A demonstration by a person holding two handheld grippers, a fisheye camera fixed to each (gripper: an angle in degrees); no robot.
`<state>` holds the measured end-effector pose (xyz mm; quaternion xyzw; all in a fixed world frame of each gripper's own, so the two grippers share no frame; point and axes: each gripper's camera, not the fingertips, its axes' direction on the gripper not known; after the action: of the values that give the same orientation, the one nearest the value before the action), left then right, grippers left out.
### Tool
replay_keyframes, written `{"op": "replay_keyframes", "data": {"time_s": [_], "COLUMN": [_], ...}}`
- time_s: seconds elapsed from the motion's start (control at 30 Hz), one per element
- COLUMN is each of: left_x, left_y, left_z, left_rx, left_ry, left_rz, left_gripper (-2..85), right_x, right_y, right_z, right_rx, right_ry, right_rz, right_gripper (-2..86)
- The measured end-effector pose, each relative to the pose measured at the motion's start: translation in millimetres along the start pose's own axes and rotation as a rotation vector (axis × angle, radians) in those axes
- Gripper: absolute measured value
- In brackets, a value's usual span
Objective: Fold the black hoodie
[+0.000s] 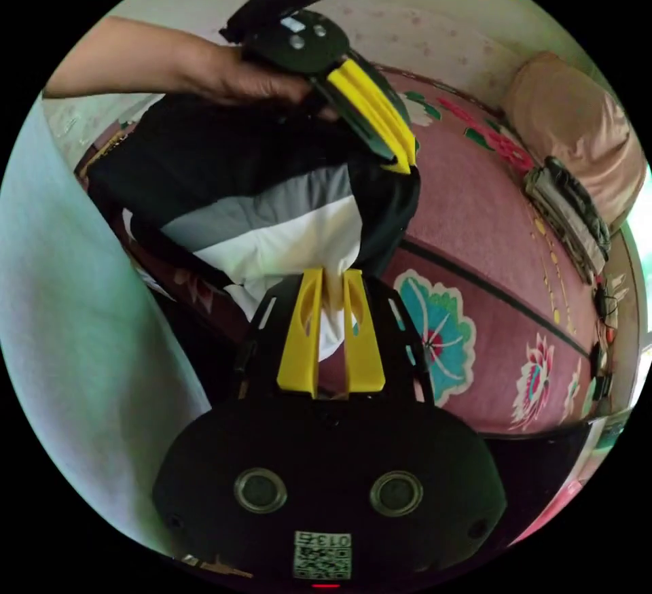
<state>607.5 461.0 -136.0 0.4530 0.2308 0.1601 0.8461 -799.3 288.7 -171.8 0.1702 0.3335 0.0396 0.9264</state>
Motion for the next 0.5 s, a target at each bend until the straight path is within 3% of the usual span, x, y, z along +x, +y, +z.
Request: {"op": "replay_keyframes", "data": {"time_s": [0.1, 0.17, 0.33, 0.4, 0.5], "left_x": [-18.1, -8.2, 45.0, 51.3, 27.8], "left_y": [2.8, 11.0, 40.3, 53.4, 42.8], "left_z": [-43.1, -61.0, -27.4, -4.4, -18.0], "left_rx": [0.060, 0.047, -0.044, -0.102, -0.081], "left_ry": [-0.077, -0.106, -0.211, -0.169, -0.119], "left_rz": [-0.092, -0.100, 0.111, 0.118, 0.044], "left_gripper": [3.7, 6.1, 1.8, 1.0, 0.9], "right_x": [23.0, 61.0, 140.7, 156.8, 152.0], "right_y": [-0.6, 3.0, -2.0, -9.9, -35.1], "right_z": [-26.1, -52.9, -66.4, -45.1, 6.5], "right_rx": [-0.017, 0.071, 0.280, 0.254, 0.058], "right_ry": [-0.106, -0.210, -0.123, -0.095, -0.168], "right_rz": [0.080, 0.200, 0.405, 0.379, 0.142], "right_gripper": [3.9, 3.2, 4.0, 6.6, 9.6]}}
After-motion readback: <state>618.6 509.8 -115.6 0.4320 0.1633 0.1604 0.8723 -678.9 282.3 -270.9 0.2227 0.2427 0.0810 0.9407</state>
